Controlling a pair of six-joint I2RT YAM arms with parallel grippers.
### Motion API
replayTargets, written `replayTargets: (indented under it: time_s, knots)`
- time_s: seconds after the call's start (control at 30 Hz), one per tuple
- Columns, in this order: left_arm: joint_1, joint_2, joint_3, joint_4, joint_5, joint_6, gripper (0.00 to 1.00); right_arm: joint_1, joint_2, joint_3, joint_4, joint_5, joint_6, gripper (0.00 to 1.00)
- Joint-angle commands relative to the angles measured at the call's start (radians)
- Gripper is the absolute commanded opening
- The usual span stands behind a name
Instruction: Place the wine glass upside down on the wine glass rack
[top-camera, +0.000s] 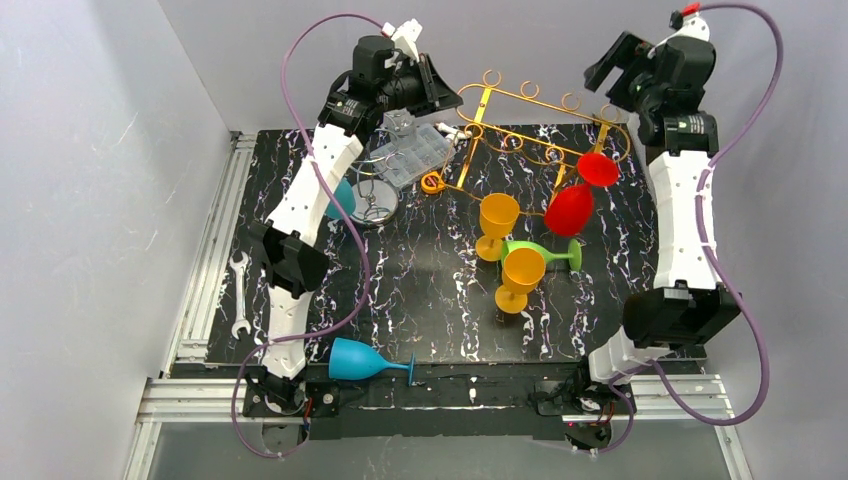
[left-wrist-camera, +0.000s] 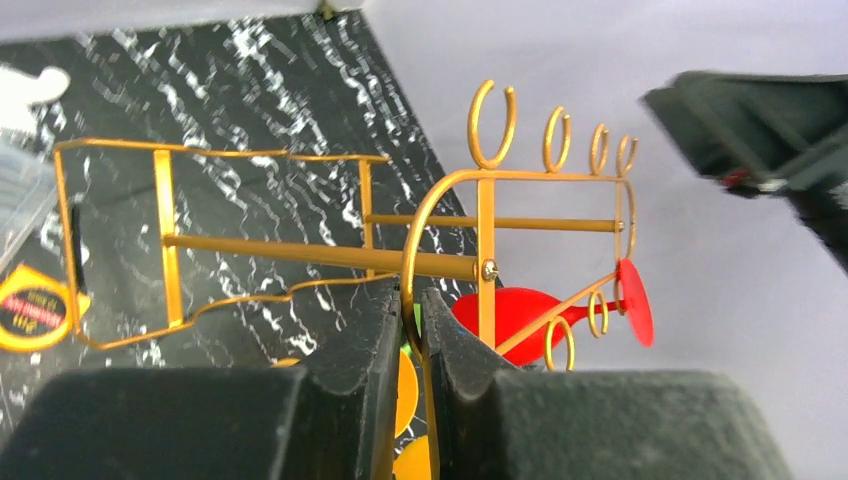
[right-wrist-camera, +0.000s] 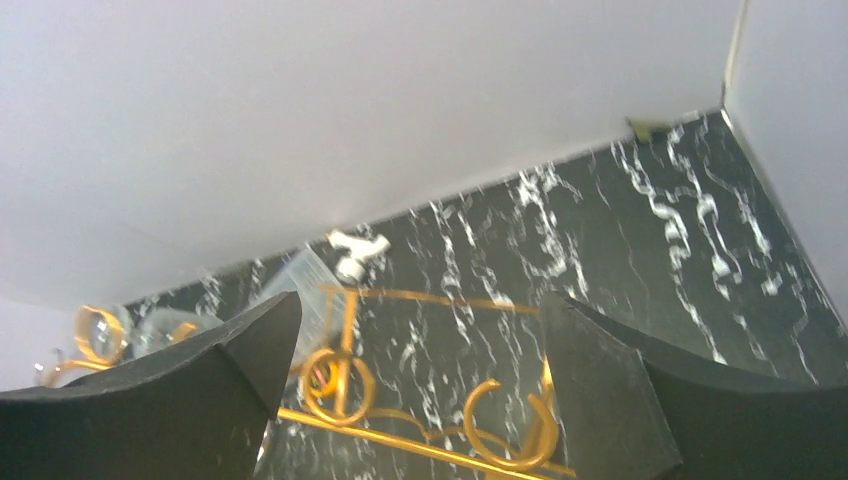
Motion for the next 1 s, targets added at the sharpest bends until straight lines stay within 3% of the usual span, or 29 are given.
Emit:
replayTargets:
  time_s: [0.0,0.13,0.37,0.5,0.63,0.67,0.7,0.83,0.97]
  knots:
    - [0.000,-0.084,-0.050,-0.065,-0.095,-0.088,0.00,0.000,0.072,0.172,0.010,-0.050,0.028,0.99]
    - [0.003,-0.086,-0.093,-0.070,-0.118,-0.109,0.00,0.020,0.050,0.180,0.005,-0.061,0.005,0.98]
    - [0.003,-0.048,-0.040,-0.059,-0.165,-0.135,0.00,0.064,-0.063,0.064,-0.054,0.135,-0.076,0.98]
    - [0.013,-0.018,-0.020,-0.044,-0.171,-0.123,0.00,0.064,-0.116,-0.029,-0.054,0.166,-0.086,0.99]
    - [0.028,0.003,-0.020,-0.007,-0.144,-0.117,0.27,0.063,-0.128,-0.070,-0.078,0.193,-0.084,0.92]
    - [0.033,0.009,-0.017,0.006,-0.135,-0.117,0.41,0.065,-0.133,-0.083,-0.074,0.201,-0.085,0.89]
    - [0.037,0.014,-0.011,0.015,-0.124,-0.114,0.47,0.064,-0.133,-0.087,-0.073,0.207,-0.086,0.87]
    - [0.054,0.008,-0.011,0.044,-0.073,-0.114,0.58,0.059,-0.092,-0.055,-0.081,0.200,-0.071,0.77]
    - [0.076,-0.041,-0.078,0.096,0.006,-0.115,0.62,0.053,-0.051,-0.039,-0.094,0.198,-0.052,0.72]
